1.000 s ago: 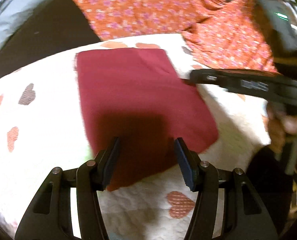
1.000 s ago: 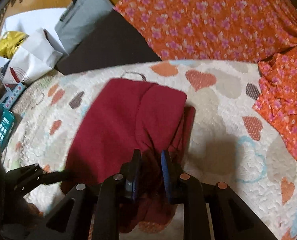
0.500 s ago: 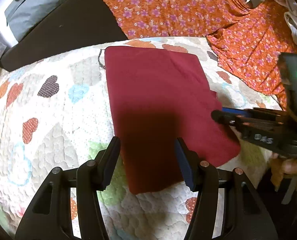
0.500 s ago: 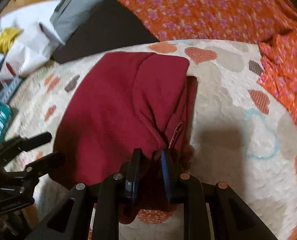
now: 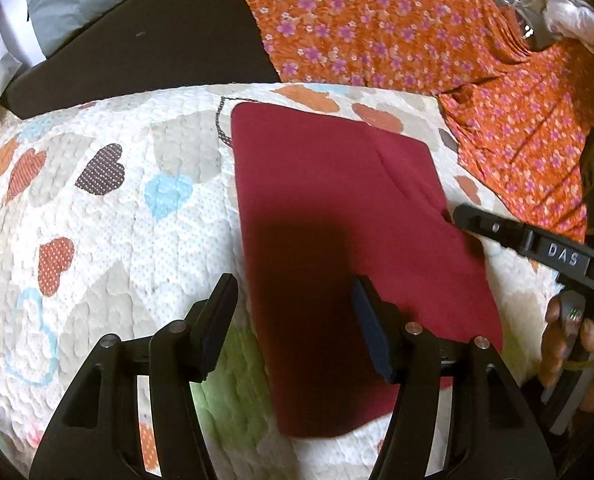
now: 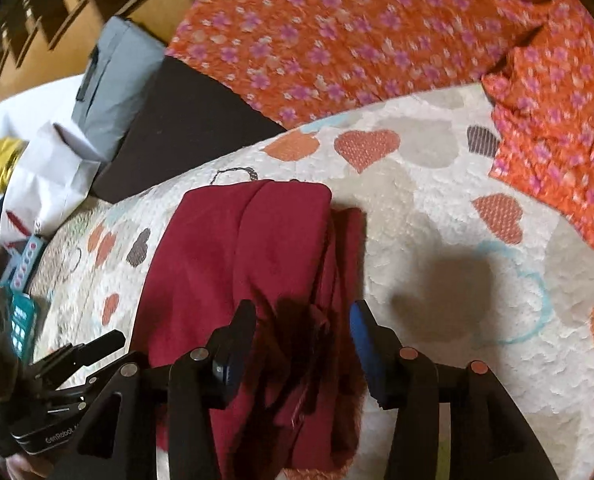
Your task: Fold small clothes
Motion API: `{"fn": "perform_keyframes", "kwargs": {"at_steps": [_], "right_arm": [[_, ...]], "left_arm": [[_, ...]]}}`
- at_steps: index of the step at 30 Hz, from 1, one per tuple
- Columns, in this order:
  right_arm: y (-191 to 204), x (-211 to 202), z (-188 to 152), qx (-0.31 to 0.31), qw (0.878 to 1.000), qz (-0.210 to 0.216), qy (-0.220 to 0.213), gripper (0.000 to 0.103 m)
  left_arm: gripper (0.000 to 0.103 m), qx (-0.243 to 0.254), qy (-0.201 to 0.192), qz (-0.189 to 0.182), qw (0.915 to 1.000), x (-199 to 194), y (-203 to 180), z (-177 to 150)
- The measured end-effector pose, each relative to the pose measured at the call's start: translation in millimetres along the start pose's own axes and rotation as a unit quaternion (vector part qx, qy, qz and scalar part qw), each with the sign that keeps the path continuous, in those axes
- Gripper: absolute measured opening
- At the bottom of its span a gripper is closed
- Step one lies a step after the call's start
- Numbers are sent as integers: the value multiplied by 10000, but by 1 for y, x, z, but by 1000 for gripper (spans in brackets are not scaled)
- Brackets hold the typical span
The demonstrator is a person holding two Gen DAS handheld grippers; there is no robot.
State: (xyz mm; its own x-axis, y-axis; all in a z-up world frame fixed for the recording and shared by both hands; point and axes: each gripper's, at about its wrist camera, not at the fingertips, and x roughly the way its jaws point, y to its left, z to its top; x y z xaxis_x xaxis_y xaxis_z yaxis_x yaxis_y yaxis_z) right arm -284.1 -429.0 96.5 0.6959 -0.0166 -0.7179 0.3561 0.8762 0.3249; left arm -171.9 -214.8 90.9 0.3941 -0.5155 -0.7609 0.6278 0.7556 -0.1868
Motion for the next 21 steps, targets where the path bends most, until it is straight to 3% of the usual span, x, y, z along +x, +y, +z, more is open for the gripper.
{"fn": "perform_keyframes", "kwargs": {"at_steps": [4, 7, 8, 16, 20, 21], "right_arm": [[-3, 17, 2, 178, 9997, 117, 78, 47], [-6, 28, 1, 261, 9995, 183, 89, 50], [-8, 31, 0, 266, 9994, 185, 79, 51], [-34, 59, 1, 684, 9966, 430, 153, 73], [-42, 71, 1, 983, 9906, 917, 244, 72], [-42, 72, 1, 965, 9898, 1016, 237, 63]], "left_arm": [[60, -172, -36, -61, 9998, 8, 9, 6], [73, -286, -45, -116, 9995, 15, 14, 10], [74, -330, -55, -144, 9993, 18, 16, 12], [83, -734, 98, -668, 9950, 49, 31, 23], [83, -987, 236, -1051, 9893, 64, 34, 23], [83, -944, 207, -1079, 9895, 63, 32, 23]]}}
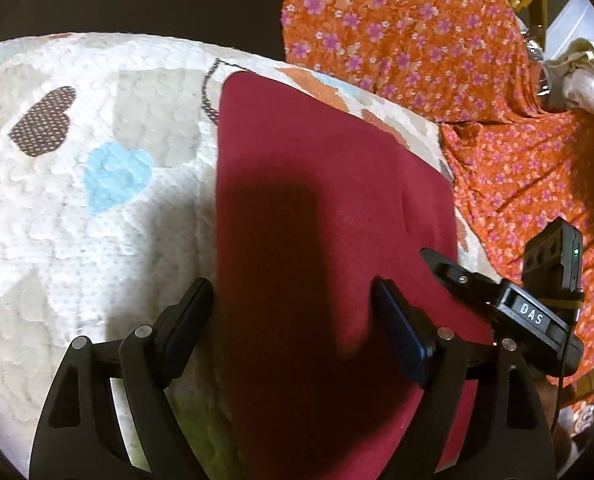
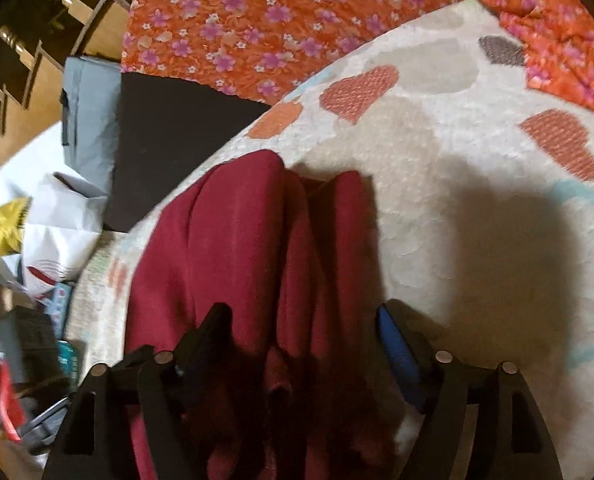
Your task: Fold small clothes
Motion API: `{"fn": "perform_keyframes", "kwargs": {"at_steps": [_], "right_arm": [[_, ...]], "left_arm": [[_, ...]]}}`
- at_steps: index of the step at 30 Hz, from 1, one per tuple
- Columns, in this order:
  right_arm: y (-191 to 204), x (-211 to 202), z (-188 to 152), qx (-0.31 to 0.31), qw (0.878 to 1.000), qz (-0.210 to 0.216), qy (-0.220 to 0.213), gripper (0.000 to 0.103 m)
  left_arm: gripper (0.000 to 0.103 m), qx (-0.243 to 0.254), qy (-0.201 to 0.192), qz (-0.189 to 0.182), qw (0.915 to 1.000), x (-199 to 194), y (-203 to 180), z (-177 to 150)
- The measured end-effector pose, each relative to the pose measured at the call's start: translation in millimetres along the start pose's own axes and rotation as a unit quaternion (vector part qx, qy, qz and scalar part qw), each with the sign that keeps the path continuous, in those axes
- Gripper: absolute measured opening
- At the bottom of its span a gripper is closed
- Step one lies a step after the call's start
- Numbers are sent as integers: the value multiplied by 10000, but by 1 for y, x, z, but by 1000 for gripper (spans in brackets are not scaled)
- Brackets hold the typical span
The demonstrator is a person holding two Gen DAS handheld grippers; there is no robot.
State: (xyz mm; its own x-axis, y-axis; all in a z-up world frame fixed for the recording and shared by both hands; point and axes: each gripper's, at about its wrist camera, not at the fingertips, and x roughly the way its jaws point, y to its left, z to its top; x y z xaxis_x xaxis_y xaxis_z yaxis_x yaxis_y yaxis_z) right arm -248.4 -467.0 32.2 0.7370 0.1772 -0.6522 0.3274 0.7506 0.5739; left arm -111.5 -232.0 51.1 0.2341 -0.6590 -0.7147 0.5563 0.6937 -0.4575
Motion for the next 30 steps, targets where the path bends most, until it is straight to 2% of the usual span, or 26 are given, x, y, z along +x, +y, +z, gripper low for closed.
{"fn": "perform_keyframes", "kwargs": {"at_steps": [1, 5, 6, 8, 10, 12, 15, 17, 18, 20, 24, 27, 28, 29, 30], "right_arm": [[3, 0, 0, -50, 9999, 123, 19, 53], [25, -11, -5, -614, 9980, -98, -118, 39], [30, -15, -7, -684, 9975, -100, -156, 37], [44, -26, -11, -810, 9965, 28, -184, 36], [61, -34, -22, -1001, 9949, 148, -36, 36], [74, -37, -35, -1116, 9935, 200, 112, 36], [83, -31, -56, -1061, 9932, 376, 299, 36], [86, -16, -63, -1084, 9922, 212, 579, 38], [87, -10, -62, -1128, 9915, 18, 642, 39], [93, -19, -59, -1253, 9909, -140, 481, 39], [116, -47, -55, -1717, 9839, -474, -131, 39], [125, -41, -46, -1829, 9814, -577, -96, 39], [127, -31, -43, -1869, 9797, -730, -22, 39], [128, -25, -41, -1924, 9777, -844, 28, 38], [128, -15, -39, -2018, 9751, -920, 91, 26]], "left_arm": [[73, 160, -11, -35, 9999, -2, -4, -2], [54, 584, -91, 185, 9981, -20, -21, -7], [53, 634, -83, 227, 9977, -30, -23, -10], [53, 731, -102, 393, 9965, -48, -24, -19], [53, 820, -124, 575, 9949, -67, -24, -28], [53, 744, -126, 664, 9949, -86, -16, -42], [53, 480, -62, 859, 9951, -92, 2, -62], [54, 202, 55, 905, 9957, -87, 14, -71], [54, 101, -15, 867, 9962, -89, 18, -74], [55, 102, -93, 921, 9957, -93, 17, -76], [60, 182, -187, 1085, 9937, -90, 11, -80], [62, 215, -280, 1114, 9931, -90, 11, -84], [62, 229, -294, 1110, 9931, -89, 12, -84], [63, 242, -318, 1101, 9931, -90, 13, -84], [63, 257, -345, 1110, 9929, -89, 13, -85]]}}
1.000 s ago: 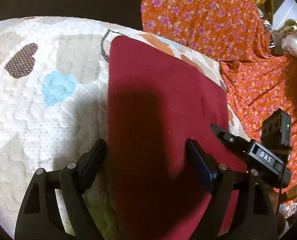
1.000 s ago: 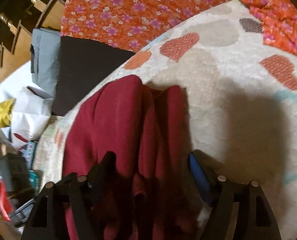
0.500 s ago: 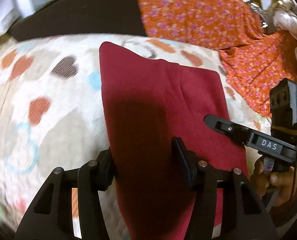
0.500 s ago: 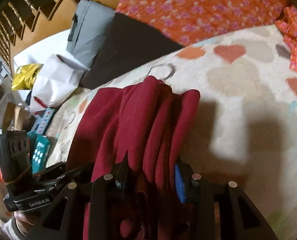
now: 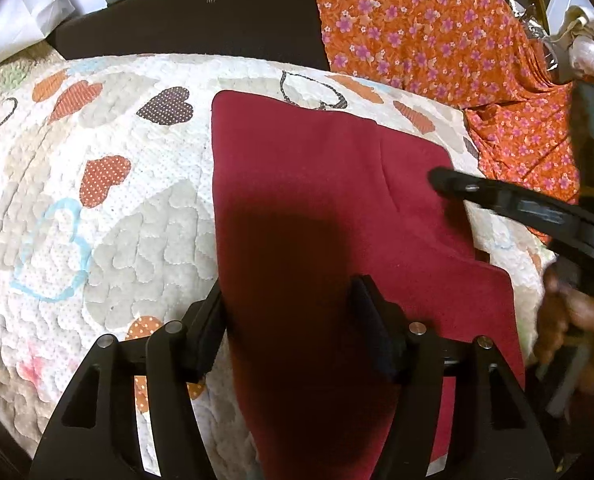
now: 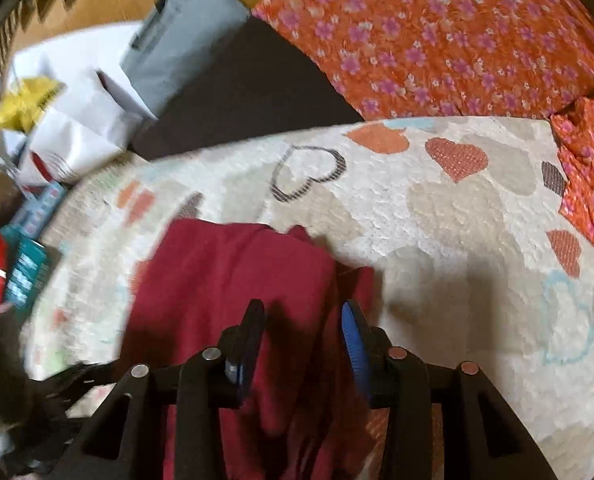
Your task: Fold small clothes
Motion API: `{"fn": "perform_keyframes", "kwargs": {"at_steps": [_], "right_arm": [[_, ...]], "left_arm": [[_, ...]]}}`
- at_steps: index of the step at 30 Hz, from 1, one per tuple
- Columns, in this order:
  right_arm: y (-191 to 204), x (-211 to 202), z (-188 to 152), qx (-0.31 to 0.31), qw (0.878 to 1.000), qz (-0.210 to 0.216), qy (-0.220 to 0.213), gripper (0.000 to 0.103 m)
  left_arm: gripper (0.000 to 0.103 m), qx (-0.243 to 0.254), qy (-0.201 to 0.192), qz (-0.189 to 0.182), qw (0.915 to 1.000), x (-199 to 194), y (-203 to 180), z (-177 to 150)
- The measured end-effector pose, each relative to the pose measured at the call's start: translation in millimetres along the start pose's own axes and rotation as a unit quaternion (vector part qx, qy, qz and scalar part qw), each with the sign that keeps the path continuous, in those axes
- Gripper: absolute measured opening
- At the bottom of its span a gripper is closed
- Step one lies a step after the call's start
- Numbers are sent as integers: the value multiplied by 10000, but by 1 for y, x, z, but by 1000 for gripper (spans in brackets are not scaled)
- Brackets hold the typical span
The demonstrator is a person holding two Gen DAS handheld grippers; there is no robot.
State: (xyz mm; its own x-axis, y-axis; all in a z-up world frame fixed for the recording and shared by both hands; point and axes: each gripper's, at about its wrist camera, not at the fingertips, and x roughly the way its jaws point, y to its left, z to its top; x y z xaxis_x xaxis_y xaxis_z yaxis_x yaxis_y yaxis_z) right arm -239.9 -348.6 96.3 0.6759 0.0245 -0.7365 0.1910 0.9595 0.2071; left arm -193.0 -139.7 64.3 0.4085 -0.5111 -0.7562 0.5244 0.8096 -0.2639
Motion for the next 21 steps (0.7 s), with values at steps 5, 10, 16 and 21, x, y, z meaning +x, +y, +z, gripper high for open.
{"fn": "perform_keyframes", "kwargs": {"at_steps": [5, 10, 16, 21], "right_arm": [[1, 13, 6, -321, 9988, -369, 12, 10], [-7, 34, 2, -100, 9983, -563, 75, 10], [2, -11, 5, 61, 9997, -220, -8, 12], [41, -41, -21, -558, 9984, 4, -75, 13]], "left_arm": [[71, 206, -182, 214, 9994, 3, -6, 1], [73, 248, -170, 310, 9991, 8, -10, 4], [78, 297, -191, 488, 9982, 6, -10, 3], [78, 425, -269, 676, 9964, 2, -14, 1]]}}
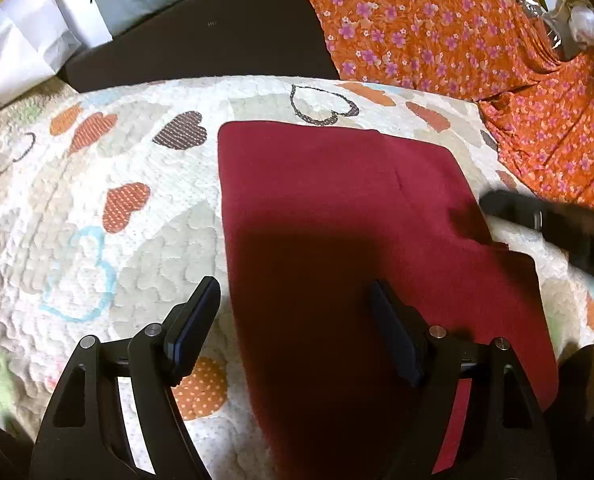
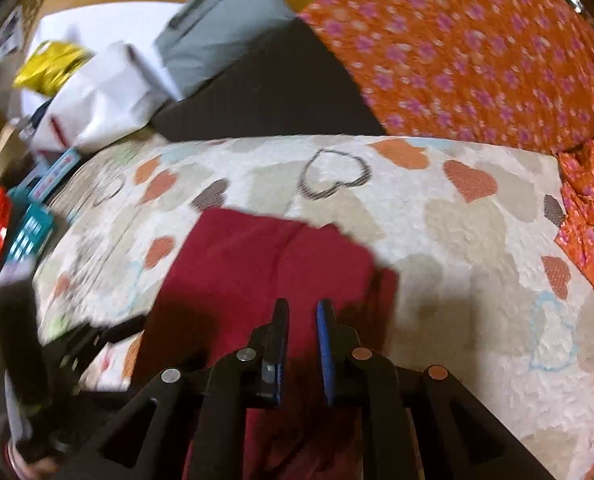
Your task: Fold small clothes
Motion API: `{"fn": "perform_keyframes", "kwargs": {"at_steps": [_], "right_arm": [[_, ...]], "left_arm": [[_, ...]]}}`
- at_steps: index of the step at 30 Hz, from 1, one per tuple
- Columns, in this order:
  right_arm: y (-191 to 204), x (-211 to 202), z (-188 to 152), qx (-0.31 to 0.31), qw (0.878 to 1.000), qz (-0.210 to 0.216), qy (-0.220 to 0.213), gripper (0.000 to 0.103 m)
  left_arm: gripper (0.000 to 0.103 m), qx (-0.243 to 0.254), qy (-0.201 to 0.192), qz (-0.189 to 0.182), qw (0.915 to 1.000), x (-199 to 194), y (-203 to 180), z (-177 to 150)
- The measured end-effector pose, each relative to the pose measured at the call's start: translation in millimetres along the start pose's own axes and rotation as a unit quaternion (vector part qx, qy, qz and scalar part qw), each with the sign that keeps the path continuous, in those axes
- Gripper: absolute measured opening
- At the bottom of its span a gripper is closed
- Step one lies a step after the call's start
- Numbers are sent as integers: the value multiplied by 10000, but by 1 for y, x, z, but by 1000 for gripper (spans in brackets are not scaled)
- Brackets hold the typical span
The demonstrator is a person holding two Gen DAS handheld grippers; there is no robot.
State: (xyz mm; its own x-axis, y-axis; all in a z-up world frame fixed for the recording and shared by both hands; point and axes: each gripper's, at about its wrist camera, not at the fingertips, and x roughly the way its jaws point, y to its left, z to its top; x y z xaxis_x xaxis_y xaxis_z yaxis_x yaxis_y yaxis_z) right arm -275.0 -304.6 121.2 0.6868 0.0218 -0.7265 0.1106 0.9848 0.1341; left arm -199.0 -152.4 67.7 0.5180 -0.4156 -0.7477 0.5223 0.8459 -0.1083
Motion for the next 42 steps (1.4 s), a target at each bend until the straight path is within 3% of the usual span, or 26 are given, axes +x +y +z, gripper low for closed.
{"fn": "perform_keyframes", "kwargs": {"at_steps": [2, 5, 11, 25, 30, 35, 42], "right_arm": [[4, 3, -14, 35, 9999, 19, 120, 13], [0, 22, -36, 67, 9990, -274, 344, 13], [-2, 4, -36, 244, 9996, -115, 120, 16], [9, -39, -43, 337, 9987, -112, -373, 31], [11, -40, -46, 363, 9988, -86, -310, 32], [15, -43, -47, 308, 9991, -91, -287, 32], [17, -42, -47, 319, 9992, -81, -244, 32]], "left_arm": [[78, 33, -54, 90, 9999, -3, 0, -1], [78, 103, -161, 232, 9995, -7, 0, -4], [78, 310, -366, 694, 9964, -17, -2, -7], [78, 203, -762, 680, 9946, -43, -8, -14], [78, 140, -715, 559, 9958, -45, -6, -16], [78, 352, -804, 932, 9918, -46, -10, -17], [78, 326, -777, 865, 9927, -46, -8, -18]]}}
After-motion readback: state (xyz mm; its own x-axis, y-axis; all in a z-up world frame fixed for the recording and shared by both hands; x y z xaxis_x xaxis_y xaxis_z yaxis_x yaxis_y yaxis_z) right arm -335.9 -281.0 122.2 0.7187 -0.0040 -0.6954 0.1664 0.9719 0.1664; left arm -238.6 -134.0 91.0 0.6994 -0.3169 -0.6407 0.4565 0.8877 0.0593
